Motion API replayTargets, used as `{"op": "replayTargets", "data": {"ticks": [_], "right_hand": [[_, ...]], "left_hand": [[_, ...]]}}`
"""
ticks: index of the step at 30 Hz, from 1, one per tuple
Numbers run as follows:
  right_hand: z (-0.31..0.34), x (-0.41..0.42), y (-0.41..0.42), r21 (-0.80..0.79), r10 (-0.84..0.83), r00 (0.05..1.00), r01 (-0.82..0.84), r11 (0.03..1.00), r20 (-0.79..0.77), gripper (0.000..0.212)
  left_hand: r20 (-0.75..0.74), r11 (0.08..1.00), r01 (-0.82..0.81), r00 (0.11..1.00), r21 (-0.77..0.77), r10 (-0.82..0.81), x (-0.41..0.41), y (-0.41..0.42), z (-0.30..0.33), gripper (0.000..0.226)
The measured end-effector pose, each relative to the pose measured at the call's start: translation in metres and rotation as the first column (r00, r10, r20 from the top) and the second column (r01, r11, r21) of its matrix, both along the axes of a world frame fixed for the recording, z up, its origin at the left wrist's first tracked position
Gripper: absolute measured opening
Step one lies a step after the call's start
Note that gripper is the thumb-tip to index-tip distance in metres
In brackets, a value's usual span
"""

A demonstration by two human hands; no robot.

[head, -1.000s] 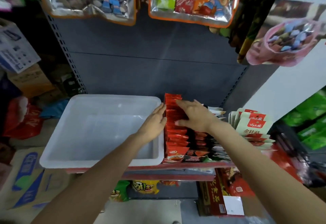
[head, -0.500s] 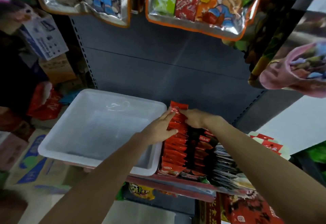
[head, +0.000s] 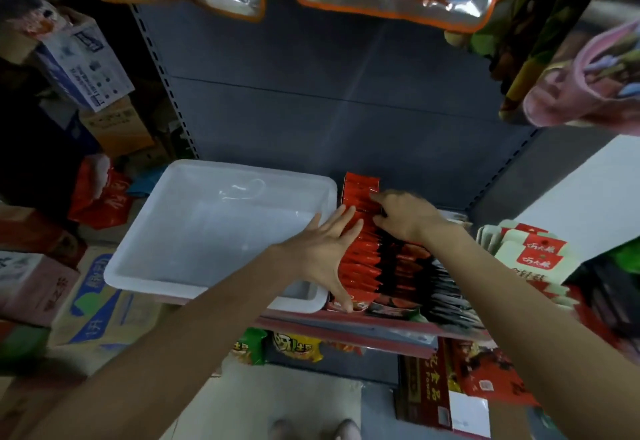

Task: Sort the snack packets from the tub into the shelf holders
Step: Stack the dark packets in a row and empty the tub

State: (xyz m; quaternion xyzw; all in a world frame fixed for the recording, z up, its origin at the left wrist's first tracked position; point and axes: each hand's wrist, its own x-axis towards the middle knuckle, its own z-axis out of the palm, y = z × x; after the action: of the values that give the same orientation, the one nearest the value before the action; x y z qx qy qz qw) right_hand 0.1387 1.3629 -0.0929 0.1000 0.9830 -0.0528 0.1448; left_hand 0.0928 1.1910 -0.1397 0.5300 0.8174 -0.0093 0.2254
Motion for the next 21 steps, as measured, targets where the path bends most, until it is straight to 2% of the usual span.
{"op": "replayTargets", "data": {"ticks": [2, 4, 7, 16, 21], "right_hand": [[-0.005, 0.008, 0.0, 0.042, -0.035, 0.999, 0.036, 0.998, -0.017, 0.049], [-0.008, 0.013, 0.002, 0.064, -0.062, 0.998, 0.063, 0.996, -0.005, 0.057], [-0.008, 0.012, 0.004, 0.075, -0.064, 0.998, 0.063, 0.995, 0.009, 0.06], [-0.015, 0.014, 0.003, 0.06, -0.069, 0.998, 0.07, 0.996, -0.013, 0.057], [-0.014, 0.024, 0.006, -0.199, -0.172, 0.978, 0.147, 0.969, -0.116, 0.062]], "left_hand": [[-0.152, 0.998, 0.043, 0.987, -0.037, -0.049, 0.006, 0.005, -0.005, 0.139], [-0.236, 1.0, 0.026, 0.971, -0.003, -0.026, 0.01, 0.01, -0.009, 0.128], [-0.235, 0.999, -0.011, 0.972, 0.042, 0.02, 0.009, 0.013, -0.008, 0.119], [-0.212, 0.994, -0.06, 0.974, 0.087, 0.077, 0.01, 0.013, -0.014, 0.122], [-0.176, 0.997, -0.041, 0.983, 0.067, 0.052, 0.013, 0.01, -0.007, 0.127]]}}
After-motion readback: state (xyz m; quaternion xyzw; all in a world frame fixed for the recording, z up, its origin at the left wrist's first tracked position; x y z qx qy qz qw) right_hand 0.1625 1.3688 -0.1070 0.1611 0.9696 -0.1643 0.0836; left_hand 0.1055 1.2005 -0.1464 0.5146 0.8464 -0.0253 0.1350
